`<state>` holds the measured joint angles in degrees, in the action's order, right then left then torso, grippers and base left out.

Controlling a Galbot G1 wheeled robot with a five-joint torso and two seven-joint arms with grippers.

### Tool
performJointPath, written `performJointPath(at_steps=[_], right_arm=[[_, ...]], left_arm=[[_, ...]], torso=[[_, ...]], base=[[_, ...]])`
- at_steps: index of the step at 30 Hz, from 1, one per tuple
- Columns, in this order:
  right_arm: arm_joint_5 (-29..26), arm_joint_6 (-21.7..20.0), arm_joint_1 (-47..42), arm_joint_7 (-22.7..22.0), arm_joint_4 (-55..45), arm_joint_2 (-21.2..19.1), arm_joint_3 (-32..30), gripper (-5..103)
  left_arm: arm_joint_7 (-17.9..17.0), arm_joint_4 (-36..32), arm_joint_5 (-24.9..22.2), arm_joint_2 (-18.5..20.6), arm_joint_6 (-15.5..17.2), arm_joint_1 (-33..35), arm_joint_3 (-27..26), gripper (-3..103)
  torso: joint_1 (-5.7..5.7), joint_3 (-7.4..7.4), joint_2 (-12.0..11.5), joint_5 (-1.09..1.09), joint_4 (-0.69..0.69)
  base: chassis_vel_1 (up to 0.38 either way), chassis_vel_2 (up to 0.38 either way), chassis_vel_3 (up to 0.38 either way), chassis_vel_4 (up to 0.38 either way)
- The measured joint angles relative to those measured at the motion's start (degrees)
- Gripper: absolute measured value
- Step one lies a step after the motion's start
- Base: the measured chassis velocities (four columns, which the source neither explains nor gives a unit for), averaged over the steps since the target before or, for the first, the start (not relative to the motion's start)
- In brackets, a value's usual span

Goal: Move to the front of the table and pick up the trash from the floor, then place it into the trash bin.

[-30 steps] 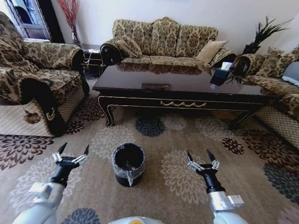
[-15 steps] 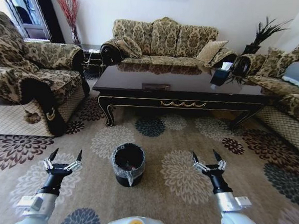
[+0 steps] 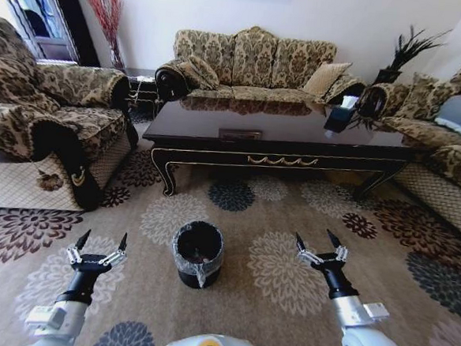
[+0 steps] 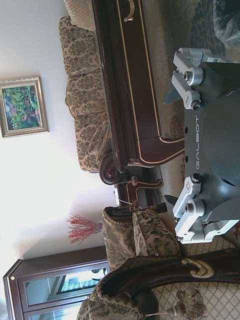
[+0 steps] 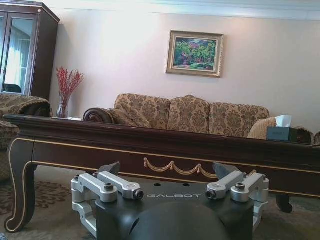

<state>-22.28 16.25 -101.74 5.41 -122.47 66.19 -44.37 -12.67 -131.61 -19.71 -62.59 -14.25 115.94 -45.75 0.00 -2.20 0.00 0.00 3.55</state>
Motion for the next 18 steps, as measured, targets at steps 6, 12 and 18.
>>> performJointPath(at_steps=[6,12,18], right_arm=[[0.0,0.0,0.0,0.0,0.0,0.0,0.0,100],[0.0,-0.1,0.0,0.0,-0.1,0.0,0.1,100],[0.0,-0.1,0.0,0.0,-0.1,0.0,0.1,100]], left_arm=[[0.0,0.0,0.0,0.0,0.1,0.0,0.0,100],[-0.1,0.0,-0.1,0.0,0.1,-0.1,0.1,100],[-0.1,0.1,-0.1,0.0,0.2,-0.1,0.1,100]], torso=[[0.00,0.00,0.0,0.00,0.00],[0.00,0.00,0.0,0.00,0.00],[0.00,-0.01,0.0,0.00,0.00]], base=[[0.000,0.000,0.000,0.000],[0.000,0.000,0.000,0.000],[0.009,-0.009,-0.007,0.014]])
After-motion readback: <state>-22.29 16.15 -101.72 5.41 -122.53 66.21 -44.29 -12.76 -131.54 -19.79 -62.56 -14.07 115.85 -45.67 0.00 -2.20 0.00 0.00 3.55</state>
